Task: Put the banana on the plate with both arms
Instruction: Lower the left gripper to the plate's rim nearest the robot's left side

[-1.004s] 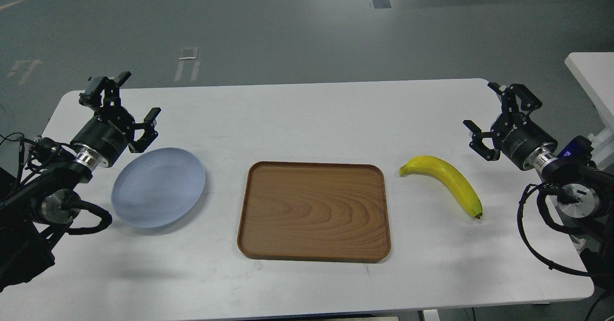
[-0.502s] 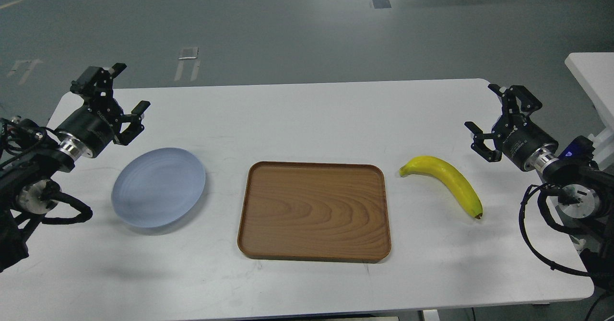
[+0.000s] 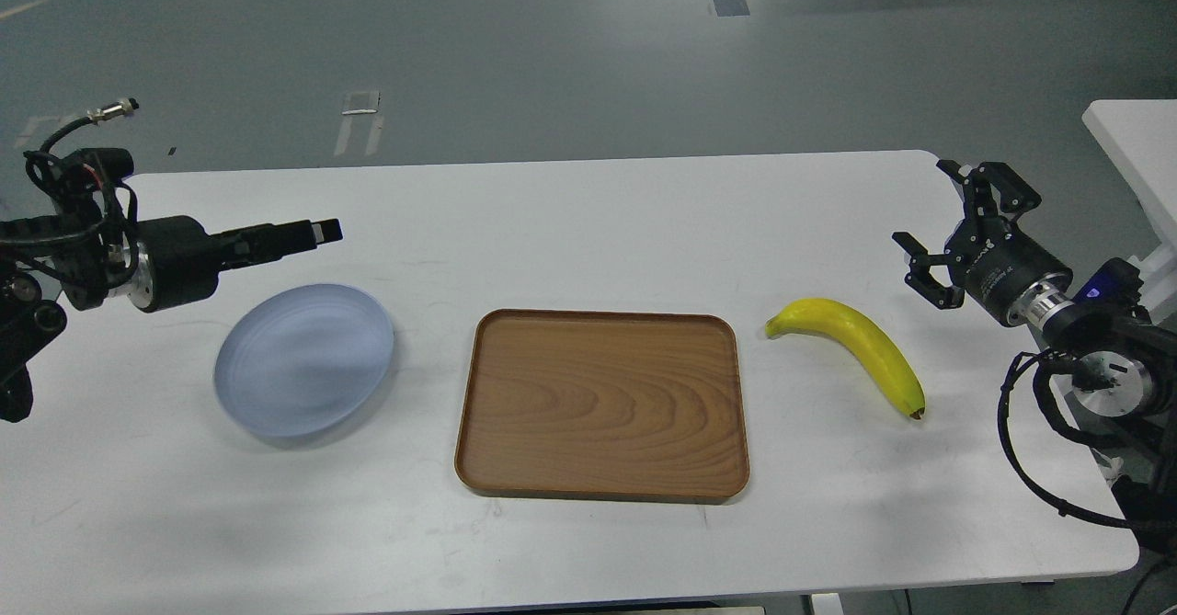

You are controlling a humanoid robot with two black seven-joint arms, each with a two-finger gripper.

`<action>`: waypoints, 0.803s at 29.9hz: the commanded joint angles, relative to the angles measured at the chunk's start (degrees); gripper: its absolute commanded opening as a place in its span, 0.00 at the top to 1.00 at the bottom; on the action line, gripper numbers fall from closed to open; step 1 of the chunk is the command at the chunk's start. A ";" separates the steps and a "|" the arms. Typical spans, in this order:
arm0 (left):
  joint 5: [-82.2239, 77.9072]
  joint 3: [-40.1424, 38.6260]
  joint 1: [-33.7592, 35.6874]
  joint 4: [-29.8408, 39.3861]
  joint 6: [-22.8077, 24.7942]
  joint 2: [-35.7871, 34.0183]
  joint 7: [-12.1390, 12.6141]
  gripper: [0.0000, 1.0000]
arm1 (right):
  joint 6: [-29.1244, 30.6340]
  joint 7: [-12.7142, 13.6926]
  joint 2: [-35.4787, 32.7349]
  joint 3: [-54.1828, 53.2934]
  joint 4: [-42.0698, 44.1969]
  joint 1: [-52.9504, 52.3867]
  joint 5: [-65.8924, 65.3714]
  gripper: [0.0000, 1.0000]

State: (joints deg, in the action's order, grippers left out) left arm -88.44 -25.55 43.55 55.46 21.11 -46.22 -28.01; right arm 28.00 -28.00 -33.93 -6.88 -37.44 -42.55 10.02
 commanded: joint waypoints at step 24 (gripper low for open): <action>-0.16 16.76 -5.50 -17.31 -15.57 3.24 0.01 0.29 | 0.00 0.00 -0.09 0.02 -0.35 0.19 0.00 0.00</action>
State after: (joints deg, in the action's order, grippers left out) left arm -88.77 -8.78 38.64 38.93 5.48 -43.17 -28.01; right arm 28.00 -28.00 -33.99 -6.87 -37.79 -42.51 10.02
